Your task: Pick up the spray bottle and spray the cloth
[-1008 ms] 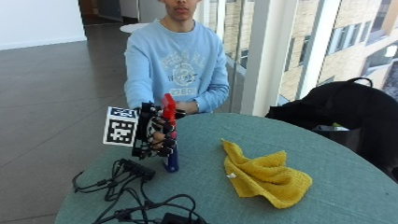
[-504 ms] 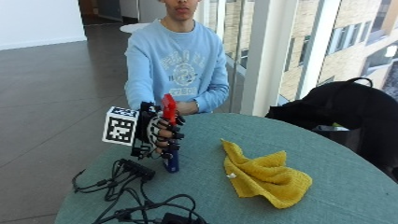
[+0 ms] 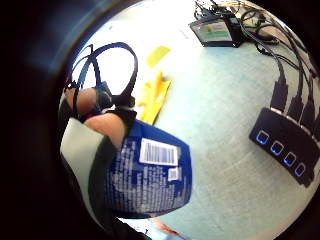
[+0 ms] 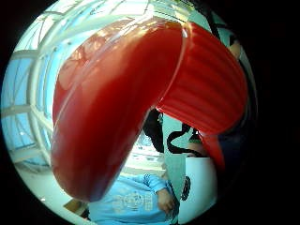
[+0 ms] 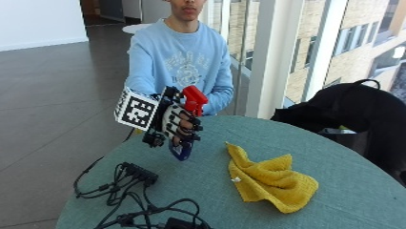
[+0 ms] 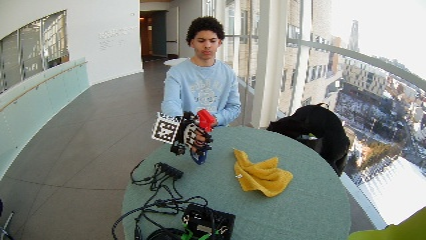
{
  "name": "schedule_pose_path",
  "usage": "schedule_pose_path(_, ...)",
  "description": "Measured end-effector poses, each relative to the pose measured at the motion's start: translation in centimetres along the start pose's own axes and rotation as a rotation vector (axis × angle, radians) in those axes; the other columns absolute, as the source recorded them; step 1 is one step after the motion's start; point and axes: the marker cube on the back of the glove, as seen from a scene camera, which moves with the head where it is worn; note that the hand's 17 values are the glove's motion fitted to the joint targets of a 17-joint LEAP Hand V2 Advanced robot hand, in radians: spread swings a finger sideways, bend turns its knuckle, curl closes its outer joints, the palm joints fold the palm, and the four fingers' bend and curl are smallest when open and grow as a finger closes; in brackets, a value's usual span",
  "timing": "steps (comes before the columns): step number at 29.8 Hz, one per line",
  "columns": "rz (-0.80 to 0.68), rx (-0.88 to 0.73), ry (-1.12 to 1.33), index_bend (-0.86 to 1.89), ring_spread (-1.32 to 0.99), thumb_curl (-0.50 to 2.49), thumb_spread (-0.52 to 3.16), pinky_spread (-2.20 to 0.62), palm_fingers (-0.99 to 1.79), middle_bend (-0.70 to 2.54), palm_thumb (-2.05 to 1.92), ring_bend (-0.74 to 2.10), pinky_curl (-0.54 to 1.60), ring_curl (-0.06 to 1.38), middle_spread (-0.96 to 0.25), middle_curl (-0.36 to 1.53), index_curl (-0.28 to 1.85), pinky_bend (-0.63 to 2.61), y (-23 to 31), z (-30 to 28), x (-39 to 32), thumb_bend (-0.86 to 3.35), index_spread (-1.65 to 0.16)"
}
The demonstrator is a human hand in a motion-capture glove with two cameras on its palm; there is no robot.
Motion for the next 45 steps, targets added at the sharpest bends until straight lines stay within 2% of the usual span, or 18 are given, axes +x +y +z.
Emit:
schedule_pose_path(15, 0.010, -0.230, 0.141, 0.11, -0.06, 0.60, 0.73, 0.13, 1.18, 0.40, 0.97, 0.54, 0.34, 0.41, -0.09, 0.48, 0.34, 0.24, -3.5, 2.7, -4.0, -0.03, -0.24)
schedule_pose_path(33, 0.070, -0.319, 0.237, 0.13, -0.05, 0.63, 0.70, 0.10, 1.20, 0.42, 0.97, 0.58, 0.36, 0.41, -0.07, 0.48, 0.35, 0.26, -5.8, 6.1, -4.6, -0.03, -0.22)
schedule_pose_path(45, 0.091, -0.334, 0.268, 0.14, -0.05, 0.65, 0.67, 0.09, 1.21, 0.42, 0.97, 0.60, 0.37, 0.40, -0.07, 0.48, 0.37, 0.27, -5.7, 6.1, -4.4, -0.03, -0.22)
